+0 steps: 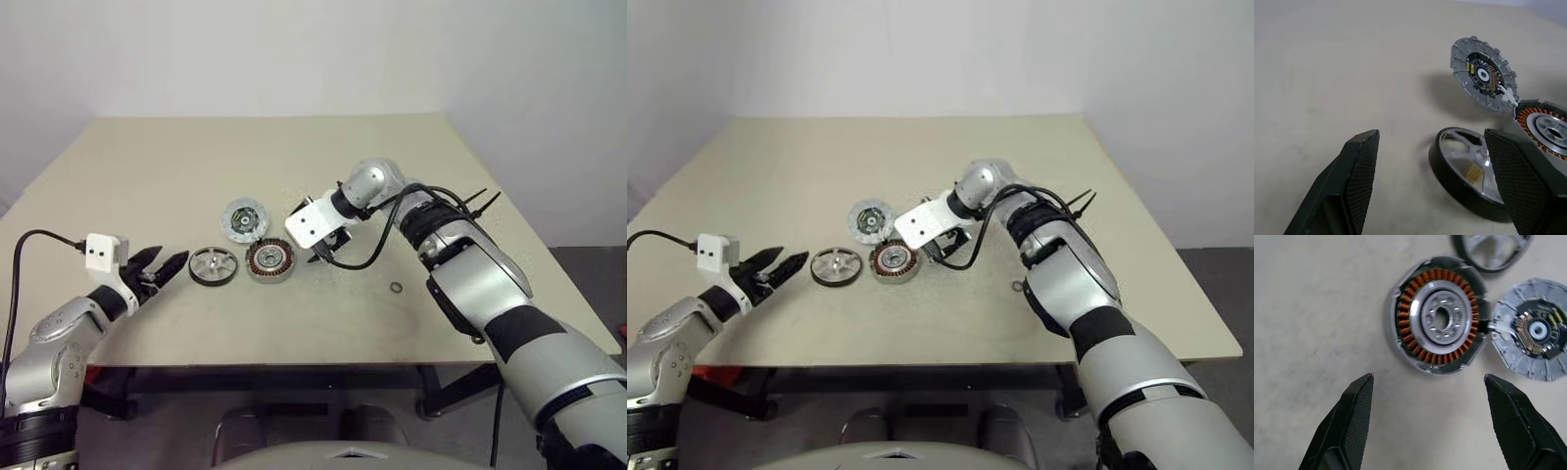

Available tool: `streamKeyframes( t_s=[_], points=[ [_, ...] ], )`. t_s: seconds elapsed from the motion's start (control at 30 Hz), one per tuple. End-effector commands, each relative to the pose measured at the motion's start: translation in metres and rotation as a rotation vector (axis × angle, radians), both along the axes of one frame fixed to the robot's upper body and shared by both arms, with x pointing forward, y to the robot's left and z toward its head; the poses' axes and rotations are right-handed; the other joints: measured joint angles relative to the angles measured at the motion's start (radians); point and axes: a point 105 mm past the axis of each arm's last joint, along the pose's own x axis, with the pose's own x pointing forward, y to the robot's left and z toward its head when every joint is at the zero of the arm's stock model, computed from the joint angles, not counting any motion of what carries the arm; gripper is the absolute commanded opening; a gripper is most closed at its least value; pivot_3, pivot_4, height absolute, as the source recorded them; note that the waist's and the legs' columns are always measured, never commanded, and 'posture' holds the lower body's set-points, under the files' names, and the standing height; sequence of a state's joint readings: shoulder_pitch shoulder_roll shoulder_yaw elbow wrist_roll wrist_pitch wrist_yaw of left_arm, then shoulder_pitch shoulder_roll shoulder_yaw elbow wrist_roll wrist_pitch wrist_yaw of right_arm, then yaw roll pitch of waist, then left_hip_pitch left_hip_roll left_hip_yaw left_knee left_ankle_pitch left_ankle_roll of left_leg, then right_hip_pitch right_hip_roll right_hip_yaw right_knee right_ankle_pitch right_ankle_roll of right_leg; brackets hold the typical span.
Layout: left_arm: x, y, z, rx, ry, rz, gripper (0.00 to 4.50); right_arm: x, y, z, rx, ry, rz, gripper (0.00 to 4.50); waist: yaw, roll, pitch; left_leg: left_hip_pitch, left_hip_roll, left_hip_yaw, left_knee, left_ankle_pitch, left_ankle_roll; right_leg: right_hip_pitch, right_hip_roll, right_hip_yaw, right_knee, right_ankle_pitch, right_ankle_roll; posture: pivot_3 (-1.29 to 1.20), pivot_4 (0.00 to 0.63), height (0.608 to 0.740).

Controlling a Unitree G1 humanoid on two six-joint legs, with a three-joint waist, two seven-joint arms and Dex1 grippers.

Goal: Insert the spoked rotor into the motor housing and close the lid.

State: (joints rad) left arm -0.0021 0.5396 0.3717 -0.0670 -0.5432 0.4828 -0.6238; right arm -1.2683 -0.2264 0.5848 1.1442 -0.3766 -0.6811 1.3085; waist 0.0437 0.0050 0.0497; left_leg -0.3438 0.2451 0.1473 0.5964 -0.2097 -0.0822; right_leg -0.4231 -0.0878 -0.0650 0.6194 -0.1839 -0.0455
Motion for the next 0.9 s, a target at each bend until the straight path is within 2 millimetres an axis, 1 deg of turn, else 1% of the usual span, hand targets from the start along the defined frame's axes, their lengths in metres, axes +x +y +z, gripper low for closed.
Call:
streamKeyframes(
  t_s=[0.03, 0.13, 0.4, 0.5, 0.63, 0.9],
  points=[
    [0.006, 0.001, 0.01, 0.018, -0.047, 0.005, 3.64, 0.0, 0.004, 0.009, -0.086, -0.09, 0.101, 4.1, -0.004, 0.0, 0.0, 0.0, 0.0, 0.0, 0.0, 0.0, 0.0, 0.0, 0.0, 0.0, 0.0, 0.0, 0.0, 0.0, 0.0, 0.74],
    [0.006, 0.001, 0.009, 0.021, -0.048, 0.012, 3.64, -0.003, 0.01, 0.006, -0.112, -0.105, 0.139, 4.1, -0.007, 0.0, 0.0, -0.001, 0.0, 0.0, 0.0, 0.0, 0.0, -0.001, 0.0, 0.0, 0.001, 0.0, 0.0, 0.0, 0.0, 0.74],
    [0.002, 0.002, 0.007, 0.027, -0.041, 0.021, 3.64, -0.009, 0.028, -0.001, -0.085, -0.1, 0.161, 4.1, -0.008, 0.001, 0.001, -0.001, 0.002, 0.0, 0.0, 0.0, 0.0, -0.002, 0.001, 0.0, 0.002, -0.001, -0.001, 0.0, 0.0, 0.74],
    [0.002, 0.003, 0.007, 0.031, -0.039, 0.024, 3.64, -0.014, 0.036, -0.007, -0.074, -0.08, 0.169, 4.1, -0.008, 0.001, 0.001, 0.0, 0.002, 0.0, 0.0, 0.0, 0.0, -0.002, 0.001, 0.0, 0.003, -0.001, -0.002, 0.0, 0.0, 0.74],
    [0.001, 0.004, 0.008, 0.035, -0.041, 0.027, 3.64, -0.015, 0.035, -0.015, -0.098, -0.076, 0.172, 4.1, -0.006, 0.001, 0.001, 0.0, 0.002, 0.0, 0.001, 0.0, 0.0, -0.002, 0.001, 0.0, 0.003, -0.001, -0.002, 0.0, 0.0, 0.74],
    [0.0, 0.004, 0.007, 0.037, -0.039, 0.033, 3.64, -0.013, 0.026, -0.023, -0.146, -0.071, 0.159, 4.1, -0.006, 0.001, 0.001, 0.0, 0.002, 0.0, 0.001, 0.0, 0.0, -0.002, 0.001, 0.0, 0.004, -0.001, -0.002, 0.0, 0.0, 0.74]
  ],
)
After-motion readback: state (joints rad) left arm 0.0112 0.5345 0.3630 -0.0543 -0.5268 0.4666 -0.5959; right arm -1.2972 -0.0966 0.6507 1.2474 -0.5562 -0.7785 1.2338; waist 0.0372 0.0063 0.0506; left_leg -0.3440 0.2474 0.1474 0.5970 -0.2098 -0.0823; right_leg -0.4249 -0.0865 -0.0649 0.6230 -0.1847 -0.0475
